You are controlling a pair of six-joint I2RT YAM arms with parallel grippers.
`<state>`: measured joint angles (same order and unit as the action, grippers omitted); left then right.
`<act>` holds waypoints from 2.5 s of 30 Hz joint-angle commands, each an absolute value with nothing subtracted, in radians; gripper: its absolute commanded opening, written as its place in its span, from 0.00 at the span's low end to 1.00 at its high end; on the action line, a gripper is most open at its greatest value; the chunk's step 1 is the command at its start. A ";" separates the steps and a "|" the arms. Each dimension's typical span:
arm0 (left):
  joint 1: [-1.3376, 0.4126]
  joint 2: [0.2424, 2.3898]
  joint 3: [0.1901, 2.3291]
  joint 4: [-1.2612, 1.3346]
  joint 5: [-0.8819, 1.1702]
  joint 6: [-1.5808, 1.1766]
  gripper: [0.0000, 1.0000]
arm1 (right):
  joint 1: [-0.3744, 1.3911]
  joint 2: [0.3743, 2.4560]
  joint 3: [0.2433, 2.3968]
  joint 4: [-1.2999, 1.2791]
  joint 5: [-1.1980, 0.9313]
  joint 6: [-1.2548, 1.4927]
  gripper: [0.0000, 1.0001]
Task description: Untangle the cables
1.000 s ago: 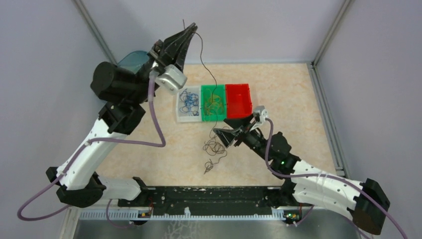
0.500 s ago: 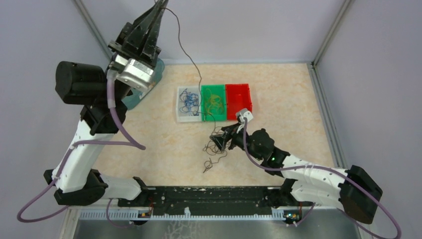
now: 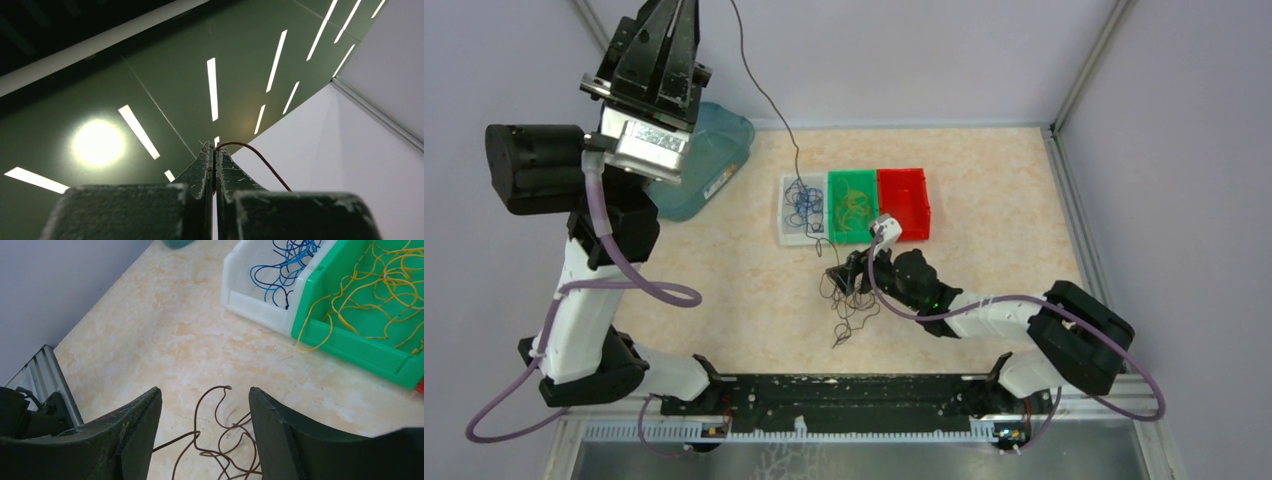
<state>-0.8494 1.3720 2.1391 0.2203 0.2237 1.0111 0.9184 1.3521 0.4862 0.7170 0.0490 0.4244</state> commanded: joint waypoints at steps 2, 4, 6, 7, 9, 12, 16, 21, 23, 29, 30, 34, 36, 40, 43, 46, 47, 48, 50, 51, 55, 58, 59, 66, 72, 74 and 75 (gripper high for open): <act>-0.853 1.358 2.183 0.245 0.250 1.086 0.01 | 0.948 1.441 0.547 0.861 0.018 0.433 0.65; -0.853 1.353 2.185 0.256 0.260 1.112 0.01 | 0.965 1.480 0.556 0.839 0.037 0.424 0.64; -0.852 1.352 2.192 0.272 0.275 1.150 0.01 | 0.984 1.520 0.566 0.813 0.071 0.422 0.63; -0.852 1.354 2.198 0.280 0.285 1.176 0.01 | 0.995 1.540 0.568 0.803 0.091 0.421 0.62; -0.853 1.355 2.207 0.308 0.308 1.238 0.01 | 1.015 1.578 0.569 0.782 0.139 0.422 0.60; -0.853 1.354 2.216 0.360 0.339 1.348 0.01 | 1.036 1.611 0.553 0.757 0.216 0.428 0.59; -0.853 1.372 2.261 0.411 0.388 1.500 0.01 | 1.039 1.600 0.493 0.761 0.305 0.454 0.59; -0.853 1.427 2.386 0.397 0.445 1.619 0.02 | 1.038 1.538 0.419 0.730 0.412 0.456 0.58; -0.853 1.437 2.412 0.398 0.460 1.644 0.02 | 1.032 1.505 0.380 0.707 0.458 0.464 0.58; -0.853 1.449 2.413 0.416 0.423 1.646 0.02 | 0.940 1.321 0.228 0.673 0.493 0.507 0.57; -0.853 1.446 2.403 0.404 0.403 1.639 0.02 | 0.926 1.243 0.210 0.671 0.469 0.494 0.57; -0.853 1.399 2.263 0.356 0.315 1.590 0.03 | 0.910 0.996 0.234 0.557 0.379 0.386 0.64; -0.852 1.375 2.193 0.295 0.274 1.567 0.03 | 0.908 0.895 0.270 0.510 0.273 0.312 0.66; -0.853 1.359 2.095 0.189 0.201 1.490 0.02 | 0.907 0.750 0.329 0.439 0.132 0.267 0.73; -0.852 1.361 2.052 0.168 0.161 1.440 0.02 | 0.907 0.715 0.362 0.425 0.001 0.253 0.75; -0.852 1.376 2.048 0.167 0.156 1.428 0.02 | 0.907 0.752 0.398 0.451 -0.138 0.255 0.75; -0.852 1.383 2.055 0.170 0.159 1.426 0.02 | 0.907 0.773 0.411 0.458 -0.173 0.254 0.75; -0.852 1.389 2.066 0.169 0.161 1.425 0.02 | 0.907 0.797 0.423 0.465 -0.203 0.251 0.75; -0.852 1.398 2.086 0.165 0.159 1.426 0.02 | 0.908 0.849 0.448 0.476 -0.255 0.244 0.75; -0.852 1.401 2.093 0.163 0.156 1.427 0.02 | 0.909 0.879 0.460 0.481 -0.275 0.238 0.75; -0.853 1.397 2.096 0.148 0.154 1.428 0.03 | 0.908 1.008 0.515 0.504 -0.335 0.226 0.74; -0.853 1.394 2.092 0.136 0.146 1.429 0.03 | 0.907 1.100 0.527 0.566 -0.374 0.249 0.72; -0.852 1.393 2.090 0.135 0.143 1.430 0.03 | 0.907 1.137 0.532 0.594 -0.383 0.263 0.70; -0.853 1.356 2.036 0.130 0.121 1.402 0.03 | 0.907 1.163 0.550 0.614 -0.237 0.291 0.07; -0.853 1.204 1.785 -0.173 0.101 1.045 0.03 | 0.892 1.066 0.690 0.425 -0.186 0.249 0.00; -0.851 1.111 1.610 -0.225 0.146 0.863 0.03 | 0.890 1.035 0.723 0.403 -0.164 0.229 0.00; -0.849 1.063 1.515 -0.228 0.164 0.778 0.03 | 0.890 1.019 0.734 0.401 -0.155 0.223 0.00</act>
